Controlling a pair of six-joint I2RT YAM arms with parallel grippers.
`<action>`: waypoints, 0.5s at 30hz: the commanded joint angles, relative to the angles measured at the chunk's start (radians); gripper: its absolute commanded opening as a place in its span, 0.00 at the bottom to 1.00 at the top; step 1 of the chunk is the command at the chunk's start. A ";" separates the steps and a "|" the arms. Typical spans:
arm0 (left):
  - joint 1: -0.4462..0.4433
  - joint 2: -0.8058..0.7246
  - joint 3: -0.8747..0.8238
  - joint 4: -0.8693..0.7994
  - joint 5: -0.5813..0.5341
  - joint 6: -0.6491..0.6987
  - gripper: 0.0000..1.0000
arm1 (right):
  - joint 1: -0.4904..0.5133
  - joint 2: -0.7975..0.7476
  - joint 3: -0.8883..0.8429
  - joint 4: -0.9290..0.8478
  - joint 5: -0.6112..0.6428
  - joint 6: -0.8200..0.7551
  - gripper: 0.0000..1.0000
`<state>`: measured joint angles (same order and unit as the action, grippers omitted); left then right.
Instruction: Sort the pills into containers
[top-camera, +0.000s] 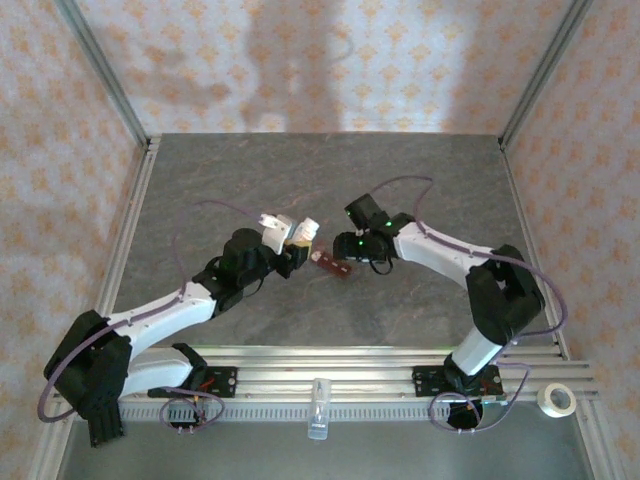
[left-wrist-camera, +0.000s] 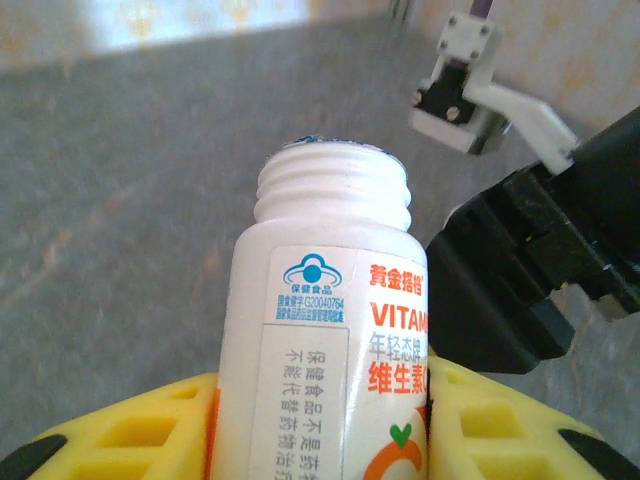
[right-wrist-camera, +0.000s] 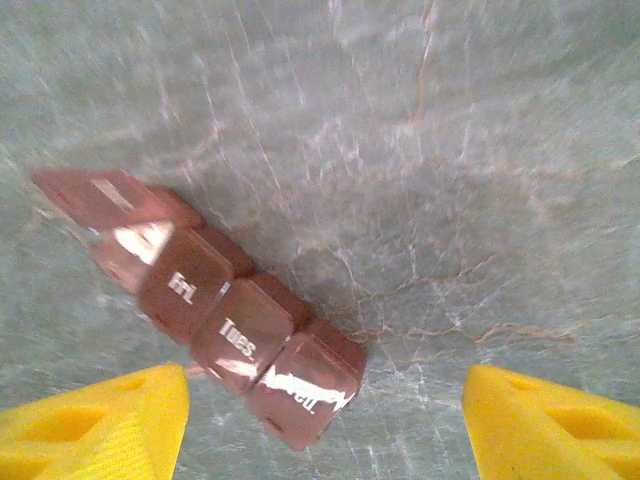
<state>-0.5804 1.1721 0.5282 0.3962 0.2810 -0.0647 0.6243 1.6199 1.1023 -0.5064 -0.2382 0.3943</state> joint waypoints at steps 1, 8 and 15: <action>0.010 -0.035 -0.002 0.220 -0.017 -0.017 0.00 | -0.057 -0.060 0.046 -0.093 0.050 -0.018 0.73; 0.016 0.016 0.118 0.377 0.044 -0.010 0.00 | -0.212 -0.037 0.088 -0.195 0.085 -0.066 0.74; 0.016 0.105 0.255 0.499 0.120 -0.012 0.00 | -0.292 0.059 0.145 -0.284 0.144 -0.094 0.75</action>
<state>-0.5732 1.2587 0.7345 0.7696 0.3496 -0.0753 0.3386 1.6424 1.2102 -0.7090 -0.1513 0.3290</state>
